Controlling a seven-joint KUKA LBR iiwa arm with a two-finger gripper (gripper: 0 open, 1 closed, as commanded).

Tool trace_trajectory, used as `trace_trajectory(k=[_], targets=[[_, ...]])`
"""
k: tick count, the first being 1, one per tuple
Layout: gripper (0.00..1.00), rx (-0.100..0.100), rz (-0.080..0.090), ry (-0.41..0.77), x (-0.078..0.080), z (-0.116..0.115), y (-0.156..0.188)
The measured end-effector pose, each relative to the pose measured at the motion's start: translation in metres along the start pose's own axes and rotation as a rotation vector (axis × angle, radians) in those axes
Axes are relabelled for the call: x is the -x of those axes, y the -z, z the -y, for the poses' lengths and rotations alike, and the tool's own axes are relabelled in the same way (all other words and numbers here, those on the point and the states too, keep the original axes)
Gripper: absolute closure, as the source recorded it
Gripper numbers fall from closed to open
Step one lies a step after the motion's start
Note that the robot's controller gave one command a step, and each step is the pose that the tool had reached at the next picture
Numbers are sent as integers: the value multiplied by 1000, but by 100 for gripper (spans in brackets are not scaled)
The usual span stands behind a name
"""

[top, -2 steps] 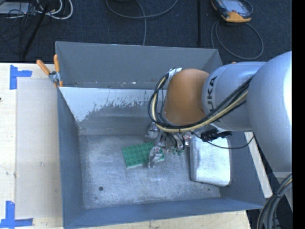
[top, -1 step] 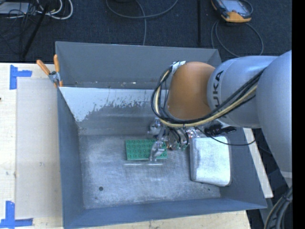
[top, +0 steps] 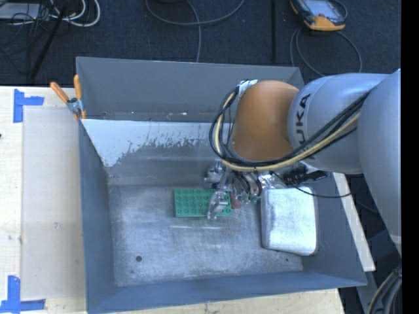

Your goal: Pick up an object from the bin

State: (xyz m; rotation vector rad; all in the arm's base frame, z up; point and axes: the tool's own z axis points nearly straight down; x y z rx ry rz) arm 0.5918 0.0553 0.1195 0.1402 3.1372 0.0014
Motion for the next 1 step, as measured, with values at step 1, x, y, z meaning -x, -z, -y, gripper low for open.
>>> trace_trajectory(k=[1], targets=[[100, 1, 6, -2, 2, 0, 73]])
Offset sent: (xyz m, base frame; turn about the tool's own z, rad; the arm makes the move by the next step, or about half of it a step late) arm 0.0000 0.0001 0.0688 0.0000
